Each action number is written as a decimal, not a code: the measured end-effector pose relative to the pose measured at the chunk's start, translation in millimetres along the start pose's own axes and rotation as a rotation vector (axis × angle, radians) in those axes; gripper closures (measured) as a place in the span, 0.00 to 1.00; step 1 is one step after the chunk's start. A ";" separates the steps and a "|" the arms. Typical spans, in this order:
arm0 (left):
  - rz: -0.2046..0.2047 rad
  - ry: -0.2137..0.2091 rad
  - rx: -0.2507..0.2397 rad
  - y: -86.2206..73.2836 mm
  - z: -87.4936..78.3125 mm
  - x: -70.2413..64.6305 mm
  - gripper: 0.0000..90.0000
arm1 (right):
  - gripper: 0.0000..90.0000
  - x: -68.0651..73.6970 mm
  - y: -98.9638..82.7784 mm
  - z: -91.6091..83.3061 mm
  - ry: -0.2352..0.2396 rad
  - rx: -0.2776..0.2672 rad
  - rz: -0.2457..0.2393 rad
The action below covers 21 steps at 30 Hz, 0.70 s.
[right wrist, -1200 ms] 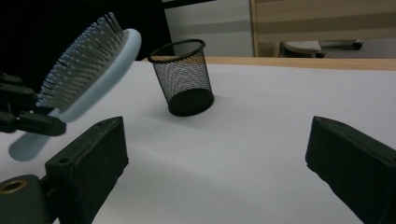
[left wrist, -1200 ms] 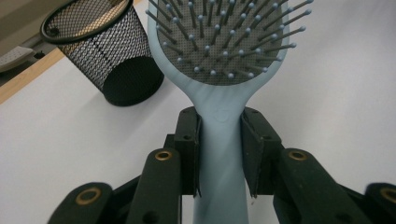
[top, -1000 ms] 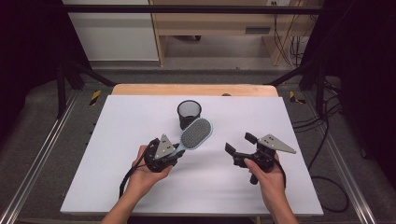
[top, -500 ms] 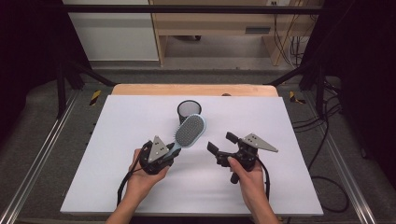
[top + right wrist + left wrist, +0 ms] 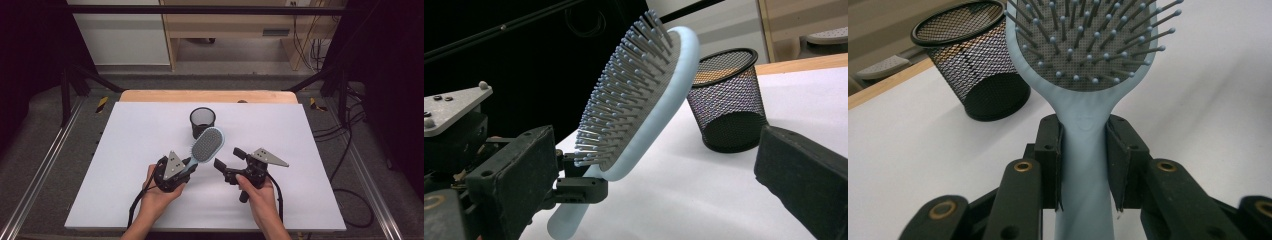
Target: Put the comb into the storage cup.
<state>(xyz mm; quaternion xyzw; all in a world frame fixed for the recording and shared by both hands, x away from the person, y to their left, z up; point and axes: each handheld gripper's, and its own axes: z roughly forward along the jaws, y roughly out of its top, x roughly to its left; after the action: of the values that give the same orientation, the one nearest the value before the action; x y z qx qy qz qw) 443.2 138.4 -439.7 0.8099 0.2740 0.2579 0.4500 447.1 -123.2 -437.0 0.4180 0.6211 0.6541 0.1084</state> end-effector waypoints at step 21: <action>0.024 -0.033 -0.021 3.6 3.8 -18.5 0.77 | 0.08 1.0 -3.2 2.6 0.021 -0.015 0.055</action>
<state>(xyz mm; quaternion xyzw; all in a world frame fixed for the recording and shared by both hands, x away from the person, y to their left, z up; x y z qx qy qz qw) 433.3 122.1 -441.5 0.8125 0.2541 0.2525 0.4599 447.0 -119.9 -439.8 0.4272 0.6055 0.6658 0.0868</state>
